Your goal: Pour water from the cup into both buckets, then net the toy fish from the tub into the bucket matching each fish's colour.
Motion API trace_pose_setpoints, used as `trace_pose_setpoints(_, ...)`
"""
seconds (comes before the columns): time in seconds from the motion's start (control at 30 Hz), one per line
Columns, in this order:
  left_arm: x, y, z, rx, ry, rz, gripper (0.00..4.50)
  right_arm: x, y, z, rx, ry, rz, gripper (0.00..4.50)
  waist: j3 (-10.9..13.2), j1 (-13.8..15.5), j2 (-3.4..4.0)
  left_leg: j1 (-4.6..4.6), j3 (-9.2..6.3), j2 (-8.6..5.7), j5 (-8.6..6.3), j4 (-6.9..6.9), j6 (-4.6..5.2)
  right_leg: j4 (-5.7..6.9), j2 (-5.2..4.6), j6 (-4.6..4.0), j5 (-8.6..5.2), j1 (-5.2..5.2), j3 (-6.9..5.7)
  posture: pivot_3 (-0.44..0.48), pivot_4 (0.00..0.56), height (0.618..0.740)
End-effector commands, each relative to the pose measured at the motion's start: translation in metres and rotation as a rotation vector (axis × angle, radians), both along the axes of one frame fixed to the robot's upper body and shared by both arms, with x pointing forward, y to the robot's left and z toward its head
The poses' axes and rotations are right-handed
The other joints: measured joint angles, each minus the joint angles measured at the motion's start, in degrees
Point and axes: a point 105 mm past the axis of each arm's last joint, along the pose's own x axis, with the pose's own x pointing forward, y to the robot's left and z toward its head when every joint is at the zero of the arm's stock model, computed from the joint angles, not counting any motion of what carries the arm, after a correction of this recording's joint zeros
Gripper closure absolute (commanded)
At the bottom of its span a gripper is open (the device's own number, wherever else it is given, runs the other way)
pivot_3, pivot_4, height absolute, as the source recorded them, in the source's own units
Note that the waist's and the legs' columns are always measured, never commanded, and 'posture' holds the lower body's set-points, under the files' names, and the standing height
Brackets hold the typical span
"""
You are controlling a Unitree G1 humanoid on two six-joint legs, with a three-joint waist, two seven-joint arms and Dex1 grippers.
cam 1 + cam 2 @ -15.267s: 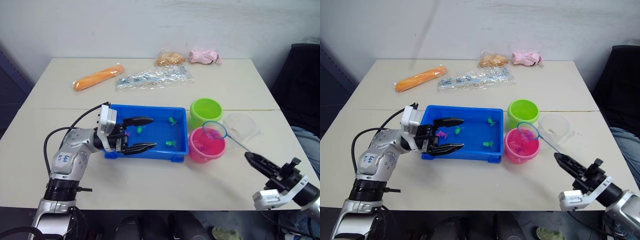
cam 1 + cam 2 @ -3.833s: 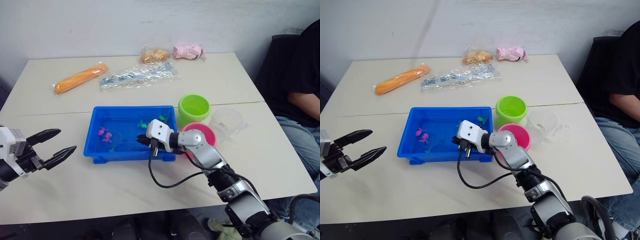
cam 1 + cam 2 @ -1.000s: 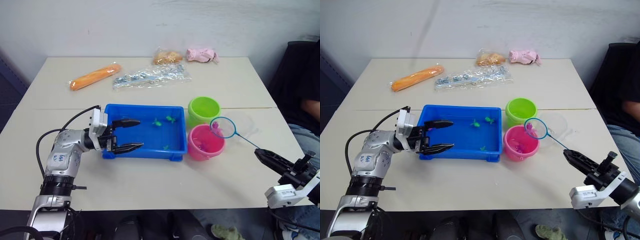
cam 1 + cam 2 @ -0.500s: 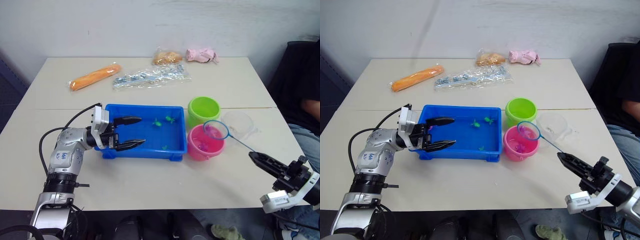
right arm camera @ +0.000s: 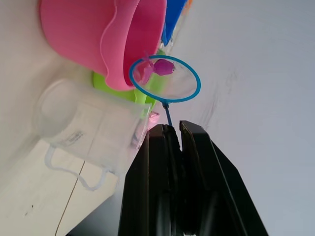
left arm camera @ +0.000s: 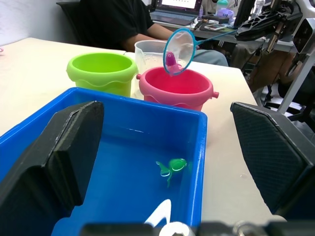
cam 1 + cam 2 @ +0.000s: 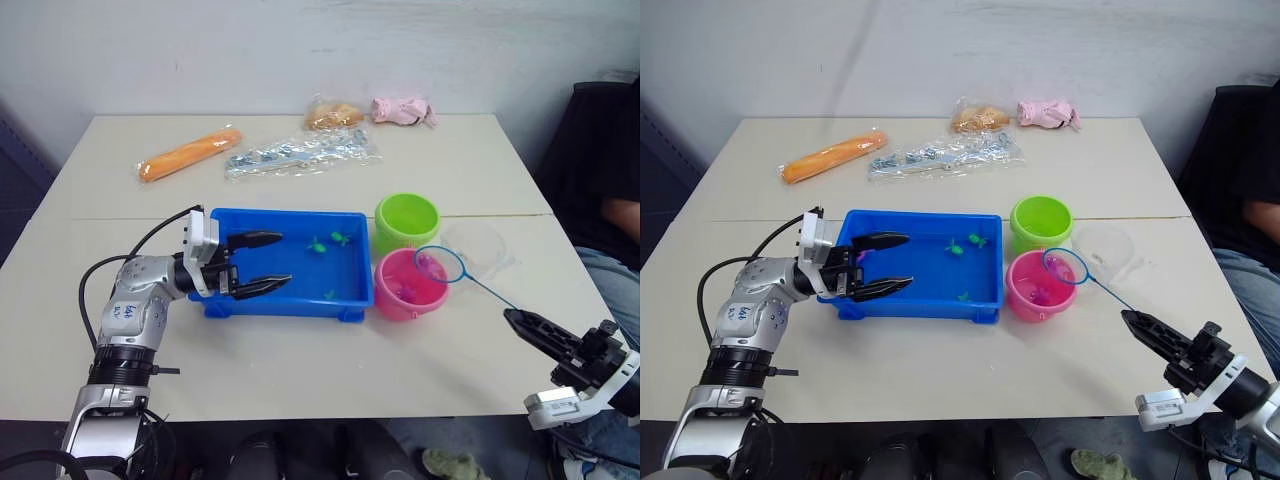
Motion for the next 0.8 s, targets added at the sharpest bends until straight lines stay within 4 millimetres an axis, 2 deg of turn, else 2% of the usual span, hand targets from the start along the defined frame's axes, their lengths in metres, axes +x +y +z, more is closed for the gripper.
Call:
trace_pose_setpoints(0.03, -0.001, -0.003, 0.013, -0.022, -0.047, -0.01, 0.06, -0.002, 0.009, -0.002, 0.016, -0.006, 0.04, 4.5, 0.0, 0.0, 0.0, 0.01, 0.0, 0.0, 0.0, 0.0, -0.01, 0.0, 0.01, 0.0, 0.0, 0.0, 0.0, 0.0, 0.15, 0.74)
trace_pose_setpoints(0.2, -0.001, -0.002, 0.013, -0.027, -0.051, -0.003, 0.06, 0.005, -0.002, 0.02, 0.02, -0.109, -0.038, 4.5, -0.01, 0.0, 0.01, 0.01, 0.01, 0.0, 0.01, 0.01, -0.01, 0.01, 0.0, 0.0, 0.0, 0.01, 0.01, 0.0, 0.15, 0.74)
trace_pose_setpoints(0.33, -0.002, -0.003, 0.012, -0.028, -0.048, 0.001, 0.06, -0.001, 0.018, 0.003, 0.038, -0.037, 0.038, 4.5, -0.01, 0.03, 0.01, 0.01, 0.01, 0.0, 0.02, 0.0, -0.03, 0.03, 0.02, 0.0, 0.0, 0.0, 0.01, 0.0, 0.15, 0.74)
trace_pose_setpoints(0.43, -0.002, -0.002, 0.012, -0.031, -0.05, 0.006, 0.06, 0.004, 0.012, 0.012, 0.044, -0.084, -0.005, 4.5, -0.01, 0.05, 0.01, 0.0, 0.0, 0.01, 0.02, 0.0, -0.03, 0.03, 0.02, 0.0, 0.0, -0.01, 0.01, 0.0, 0.15, 0.74)
trace_pose_setpoints(0.53, -0.003, -0.002, 0.011, -0.034, -0.048, 0.009, 0.06, 0.005, 0.01, 0.009, 0.056, -0.067, -0.012, 4.5, -0.01, 0.01, 0.01, 0.01, 0.03, 0.0, 0.02, 0.02, -0.03, 0.03, 0.01, 0.0, 0.0, 0.0, 0.03, 0.0, 0.15, 0.74)
trace_pose_setpoints(0.6, -0.003, 0.0, 0.01, -0.031, -0.047, 0.012, 0.06, 0.003, 0.012, 0.009, 0.103, -0.05, -0.001, 4.5, -0.01, 0.06, 0.01, 0.03, 0.02, 0.0, 0.03, 0.02, -0.03, 0.04, 0.01, 0.0, 0.0, 0.02, 0.02, 0.0, 0.15, 0.74)
trace_pose_setpoints(0.8, -0.005, 0.011, 0.007, -0.019, -0.039, 0.051, 0.06, 0.011, 0.026, 0.037, 0.412, 0.014, 0.069, 4.5, 0.0, -0.59, 0.01, 0.12, 0.02, 0.01, 0.03, 0.01, -0.02, 0.04, 0.03, 0.0, 0.0, 0.11, 0.03, 0.0, 0.15, 0.74)
